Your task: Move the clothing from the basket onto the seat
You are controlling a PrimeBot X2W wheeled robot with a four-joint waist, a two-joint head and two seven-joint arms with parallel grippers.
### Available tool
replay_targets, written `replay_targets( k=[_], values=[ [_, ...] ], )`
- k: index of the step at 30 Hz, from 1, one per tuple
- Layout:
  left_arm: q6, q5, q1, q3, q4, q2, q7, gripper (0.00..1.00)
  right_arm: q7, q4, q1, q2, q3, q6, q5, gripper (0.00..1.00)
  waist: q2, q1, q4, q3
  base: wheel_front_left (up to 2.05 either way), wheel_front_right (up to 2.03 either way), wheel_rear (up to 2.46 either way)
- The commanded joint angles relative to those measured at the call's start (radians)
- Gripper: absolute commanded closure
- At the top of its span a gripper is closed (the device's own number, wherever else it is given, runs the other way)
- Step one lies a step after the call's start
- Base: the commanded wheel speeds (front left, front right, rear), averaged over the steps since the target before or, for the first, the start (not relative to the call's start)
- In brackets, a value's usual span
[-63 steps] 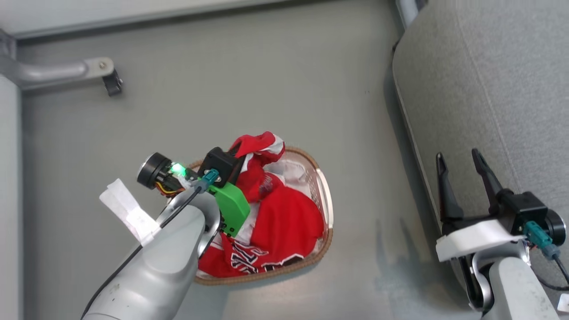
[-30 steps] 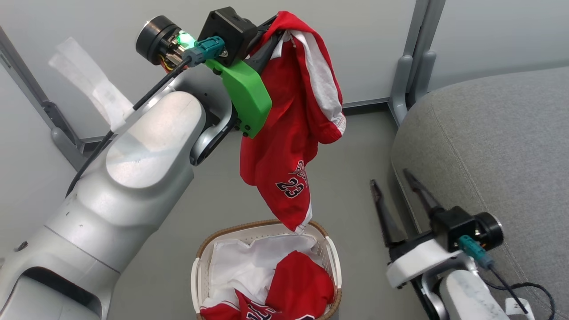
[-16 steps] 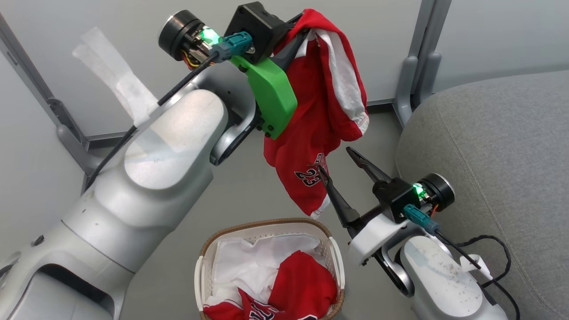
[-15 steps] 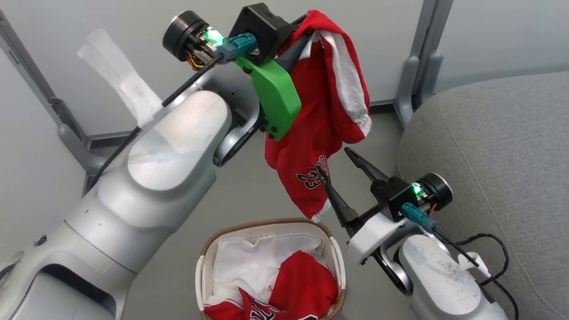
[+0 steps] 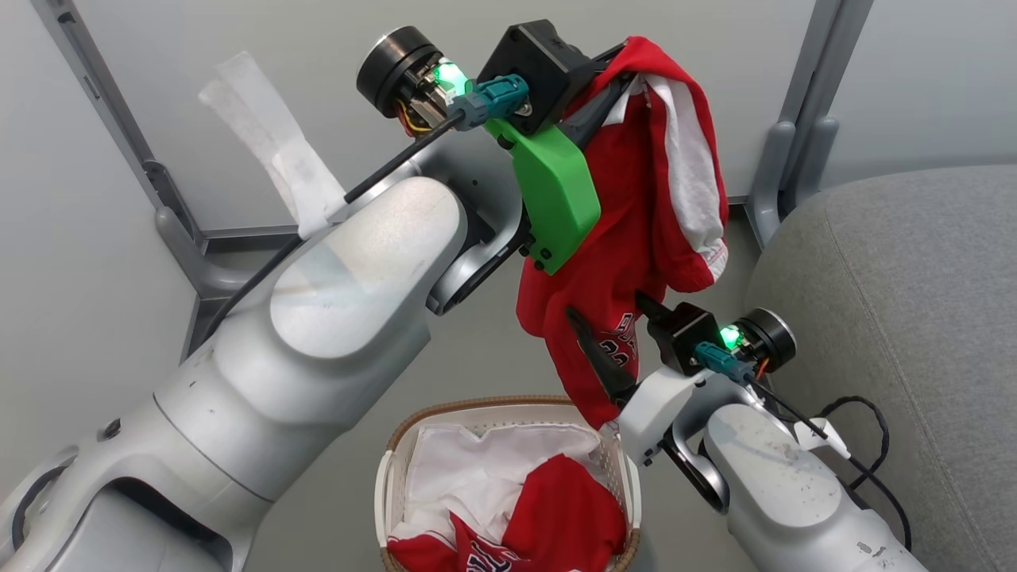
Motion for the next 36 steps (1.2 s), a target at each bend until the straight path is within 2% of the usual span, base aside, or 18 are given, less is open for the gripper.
replay_targets(
  k=[1, 2, 9, 13, 14, 15, 16, 22, 28, 36],
  values=[
    [0.007, -0.011, 0.012, 0.001, -0.007, 0.0, 0.002, 1.0, -0.002, 0.011, -0.018, -0.004, 0.005, -0.001, 0.01, 0.78, 0.0, 0.0001, 0.009, -0.005, 0.0, 0.0, 0.0],
    [0.011, -0.014, 0.017, 0.002, -0.01, 0.004, 0.004, 1.0, -0.002, 0.018, -0.022, -0.004, 0.008, -0.001, 0.014, 1.0, 0.0, 0.0001, 0.011, -0.005, 0.0, 0.0, 0.0],
    [0.045, -0.027, 0.056, 0.023, 0.019, 0.05, -0.003, 1.0, -0.002, -0.001, -0.009, -0.004, 0.008, -0.001, 0.004, 1.0, 0.0, 0.0001, -0.004, 0.001, 0.0, 0.0, 0.0],
    [0.068, -0.036, 0.09, 0.051, 0.067, 0.08, -0.041, 1.0, -0.002, -0.035, 0.008, -0.004, -0.003, -0.001, 0.002, 1.0, 0.0, 0.0001, -0.029, 0.011, 0.0, 0.0, 0.0],
    [0.074, -0.034, 0.097, 0.056, 0.079, 0.088, -0.054, 0.7, -0.002, -0.043, 0.014, -0.004, -0.008, -0.001, 0.001, 1.0, 0.0, 0.0001, -0.035, 0.013, 0.0, 0.0, 0.0],
    [0.077, -0.029, 0.105, 0.059, 0.091, 0.096, -0.073, 0.45, -0.002, -0.054, 0.02, -0.004, -0.014, -0.001, -0.002, 1.0, 0.0, 0.0001, -0.042, 0.016, 0.0, 0.0, 0.0],
    [0.075, -0.029, 0.115, 0.059, 0.103, 0.099, -0.085, 0.0, -0.002, -0.063, 0.023, -0.004, -0.02, -0.001, -0.004, 1.0, 0.0, 0.0001, -0.049, 0.018, 0.0, 0.0, 0.0],
    [0.065, -0.067, 0.194, 0.079, 0.156, 0.108, -0.175, 0.0, -0.002, -0.111, 0.035, -0.004, -0.079, -0.001, -0.033, 1.0, 0.0, 0.0001, -0.08, 0.03, 0.0, 0.0, 0.0],
    [0.056, -0.061, 0.277, 0.057, 0.169, 0.11, -0.249, 0.0, -0.002, -0.145, 0.033, -0.004, -0.164, -0.001, -0.08, 1.0, 0.0, 0.0001, -0.115, 0.042, 0.0, 0.0, 0.0],
    [0.047, -0.037, 0.385, 0.002, 0.138, 0.097, -0.303, 0.0, -0.002, -0.197, 0.059, -0.019, -0.297, -0.001, -0.168, 1.0, 0.0, 0.0001, -0.209, 0.072, 0.0, 0.0, 0.0]
  ],
)
